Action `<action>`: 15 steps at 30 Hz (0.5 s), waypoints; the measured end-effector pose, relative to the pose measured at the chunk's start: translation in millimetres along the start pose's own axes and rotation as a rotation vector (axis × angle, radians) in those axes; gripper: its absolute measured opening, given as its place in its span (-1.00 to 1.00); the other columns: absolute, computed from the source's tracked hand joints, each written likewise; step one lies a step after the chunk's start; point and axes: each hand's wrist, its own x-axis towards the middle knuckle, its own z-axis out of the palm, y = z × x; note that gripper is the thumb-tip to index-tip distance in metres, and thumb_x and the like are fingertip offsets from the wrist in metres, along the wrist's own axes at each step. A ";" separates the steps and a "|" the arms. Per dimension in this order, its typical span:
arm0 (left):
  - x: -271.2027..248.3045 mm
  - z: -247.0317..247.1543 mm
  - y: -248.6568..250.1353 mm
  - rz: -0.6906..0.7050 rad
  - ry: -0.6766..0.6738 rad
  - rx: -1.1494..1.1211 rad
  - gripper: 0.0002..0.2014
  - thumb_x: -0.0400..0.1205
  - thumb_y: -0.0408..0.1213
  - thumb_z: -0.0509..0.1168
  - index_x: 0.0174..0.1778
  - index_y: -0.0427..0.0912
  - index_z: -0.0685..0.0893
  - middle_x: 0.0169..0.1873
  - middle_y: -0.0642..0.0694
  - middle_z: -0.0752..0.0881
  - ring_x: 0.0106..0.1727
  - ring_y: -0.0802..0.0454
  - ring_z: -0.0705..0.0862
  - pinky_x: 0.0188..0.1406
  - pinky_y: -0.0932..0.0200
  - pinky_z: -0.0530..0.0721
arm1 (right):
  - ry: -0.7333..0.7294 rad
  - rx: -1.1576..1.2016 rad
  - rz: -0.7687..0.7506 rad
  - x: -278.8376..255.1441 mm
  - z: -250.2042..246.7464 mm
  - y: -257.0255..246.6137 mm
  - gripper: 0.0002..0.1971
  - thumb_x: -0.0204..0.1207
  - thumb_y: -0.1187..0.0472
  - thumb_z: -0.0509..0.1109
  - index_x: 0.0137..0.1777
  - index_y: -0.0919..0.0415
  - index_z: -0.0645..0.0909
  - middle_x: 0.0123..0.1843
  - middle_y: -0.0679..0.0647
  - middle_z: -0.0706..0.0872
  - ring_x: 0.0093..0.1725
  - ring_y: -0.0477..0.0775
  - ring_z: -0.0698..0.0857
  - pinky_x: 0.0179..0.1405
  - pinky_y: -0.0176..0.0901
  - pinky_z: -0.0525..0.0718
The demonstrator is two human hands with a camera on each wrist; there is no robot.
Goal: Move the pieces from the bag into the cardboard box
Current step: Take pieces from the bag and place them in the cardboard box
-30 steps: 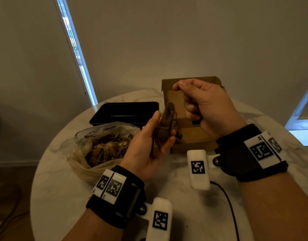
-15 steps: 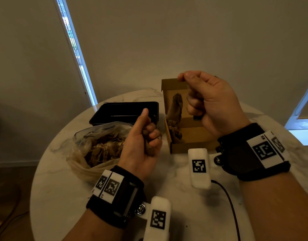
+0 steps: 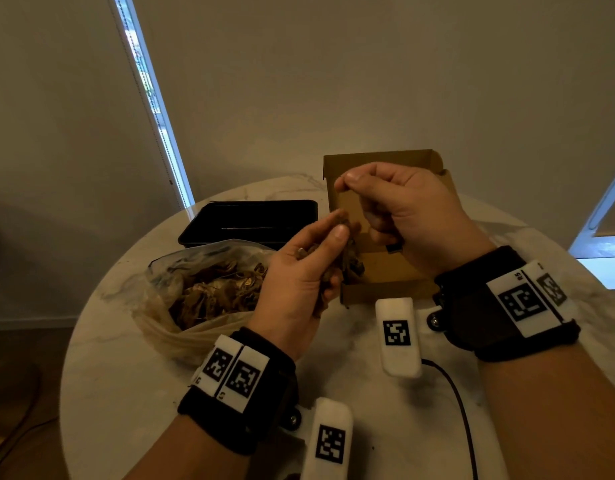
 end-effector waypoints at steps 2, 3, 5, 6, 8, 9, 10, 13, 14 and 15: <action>0.8 -0.7 -1.9 -0.017 0.017 0.031 -0.63 0.61 -0.23 0.45 0.35 -0.17 0.72 -0.12 -0.12 0.72 -0.45 0.17 0.52 -0.57 0.37 0.44 | 0.020 -0.023 0.013 0.7 -0.7 3.0 -0.79 0.73 0.11 0.35 -0.02 0.13 0.79 -0.42 0.05 0.35 -0.51 -0.04 0.25 -0.61 -0.26 0.27; 1.1 -1.3 -1.9 -0.027 0.025 0.035 -0.61 0.62 -0.23 0.45 0.36 -0.22 0.70 -0.15 -0.11 0.73 -0.45 0.17 0.52 -0.57 0.37 0.45 | 0.040 -0.032 0.020 1.1 -1.0 4.3 -0.80 0.73 0.11 0.36 -0.04 0.12 0.79 -0.44 0.01 0.37 -0.52 -0.05 0.26 -0.61 -0.27 0.28; 1.6 -1.8 -1.8 -0.037 0.028 0.036 -0.59 0.61 -0.24 0.44 0.37 -0.27 0.67 -0.19 -0.06 0.76 -0.44 0.17 0.53 -0.55 0.37 0.45 | 0.087 -0.051 0.039 2.4 -2.5 7.8 -0.80 0.73 0.12 0.36 -0.05 0.13 0.78 -0.47 -0.07 0.41 -0.53 -0.09 0.28 -0.63 -0.29 0.29; 1.3 -1.1 -1.5 -0.035 0.026 0.034 -0.60 0.63 -0.25 0.43 0.37 -0.28 0.67 -0.19 -0.05 0.77 -0.44 0.17 0.53 -0.54 0.36 0.45 | 0.106 -0.071 0.052 3.1 -3.4 9.4 -0.80 0.72 0.11 0.37 -0.06 0.12 0.78 -0.47 -0.09 0.43 -0.55 -0.11 0.30 -0.63 -0.30 0.31; 0.6 1.2 -1.2 -0.011 0.033 0.018 -0.69 0.66 -0.28 0.41 0.32 -0.25 0.69 -0.18 -0.09 0.73 -0.43 0.16 0.54 -0.53 0.36 0.48 | 0.140 -0.158 0.098 3.9 -5.0 12.6 -0.80 0.71 0.08 0.38 -0.07 0.08 0.79 -0.44 -0.12 0.47 -0.58 -0.21 0.39 -0.63 -0.33 0.39; 0.5 2.0 -0.9 0.010 0.043 0.004 -0.73 0.68 -0.30 0.40 0.29 -0.22 0.70 -0.17 -0.11 0.71 -0.42 0.15 0.55 -0.52 0.36 0.49 | 0.149 -0.228 0.131 4.1 -5.6 14.6 -0.80 0.70 0.06 0.39 -0.08 0.07 0.79 -0.43 -0.13 0.51 -0.59 -0.24 0.43 -0.62 -0.34 0.43; 0.5 2.8 -0.5 0.033 0.060 -0.010 -0.75 0.68 -0.32 0.39 0.28 -0.20 0.71 -0.16 -0.12 0.71 -0.42 0.15 0.55 -0.51 0.35 0.50 | 0.143 -0.297 0.167 3.9 -6.4 16.8 -0.81 0.68 0.04 0.41 -0.09 0.05 0.80 -0.44 -0.14 0.54 -0.59 -0.26 0.44 -0.61 -0.33 0.45; 0.7 2.0 1.6 0.098 0.097 -0.041 -0.74 0.68 -0.33 0.38 0.29 -0.17 0.71 -0.16 -0.08 0.74 -0.41 0.14 0.54 -0.51 0.35 0.49 | 0.040 -0.406 0.266 2.3 -6.8 23.4 -0.82 0.63 0.00 0.47 -0.12 0.05 0.80 -0.48 -0.16 0.60 -0.57 -0.12 0.41 -0.57 -0.24 0.38; 0.2 1.7 2.5 0.112 0.095 -0.052 -0.76 0.68 -0.33 0.37 0.27 -0.16 0.71 -0.13 -0.08 0.76 -0.41 0.14 0.54 -0.51 0.35 0.49 | 0.004 -0.416 0.293 1.7 -6.6 24.6 -0.82 0.62 -0.01 0.48 -0.12 0.05 0.79 -0.49 -0.14 0.60 -0.55 -0.09 0.39 -0.56 -0.22 0.36; -0.1 1.5 3.3 0.122 0.088 -0.060 -0.78 0.68 -0.32 0.37 0.24 -0.15 0.71 -0.07 -0.09 0.79 -0.41 0.15 0.54 -0.51 0.35 0.48 | -0.020 -0.418 0.311 1.5 -6.0 25.3 -0.81 0.61 -0.03 0.49 -0.11 0.05 0.80 -0.49 -0.12 0.60 -0.53 -0.06 0.38 -0.55 -0.21 0.35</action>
